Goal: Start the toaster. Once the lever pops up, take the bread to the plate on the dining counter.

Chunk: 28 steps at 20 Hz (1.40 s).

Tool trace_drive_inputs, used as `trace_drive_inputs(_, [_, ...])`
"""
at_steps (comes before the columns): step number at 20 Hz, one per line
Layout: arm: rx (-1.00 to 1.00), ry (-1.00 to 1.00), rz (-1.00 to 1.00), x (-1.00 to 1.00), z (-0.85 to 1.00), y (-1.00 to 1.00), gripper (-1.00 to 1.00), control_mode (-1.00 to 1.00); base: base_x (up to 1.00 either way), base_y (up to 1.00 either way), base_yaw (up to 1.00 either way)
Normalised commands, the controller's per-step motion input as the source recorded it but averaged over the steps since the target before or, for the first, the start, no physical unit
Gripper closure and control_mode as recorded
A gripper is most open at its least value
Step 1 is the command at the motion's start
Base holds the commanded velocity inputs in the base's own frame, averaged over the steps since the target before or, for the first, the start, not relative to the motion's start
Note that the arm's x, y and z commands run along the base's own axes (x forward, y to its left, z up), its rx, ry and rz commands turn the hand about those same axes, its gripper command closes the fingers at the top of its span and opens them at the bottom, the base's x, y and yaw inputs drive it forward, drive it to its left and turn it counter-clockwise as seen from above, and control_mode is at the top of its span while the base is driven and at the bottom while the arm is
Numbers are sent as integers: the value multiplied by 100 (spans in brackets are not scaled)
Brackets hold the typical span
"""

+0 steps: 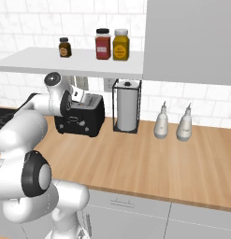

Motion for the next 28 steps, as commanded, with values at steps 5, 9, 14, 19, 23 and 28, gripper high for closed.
trace_drive_inputs(5, [0, 0, 0, 0, 0, 0, -100, -100, 0, 0, 0])
trace_drive_inputs(9, [0, 0, 0, 0, 0, 0, -100, -100, 0, 0, 0])
trace_drive_inputs(14, [0, 0, 0, 0, 0, 0, -100, -100, 0, 0, 0])
trace_drive_inputs(19, [0, 0, 0, 0, 0, 0, -100, -100, 0, 0, 0])
trace_drive_inputs(23, [0, 0, 0, 0, 0, 0, -100, -100, 0, 0, 0])
trace_drive_inputs(28, [0, 0, 0, 0, 0, 0, -100, -100, 0, 0, 0])
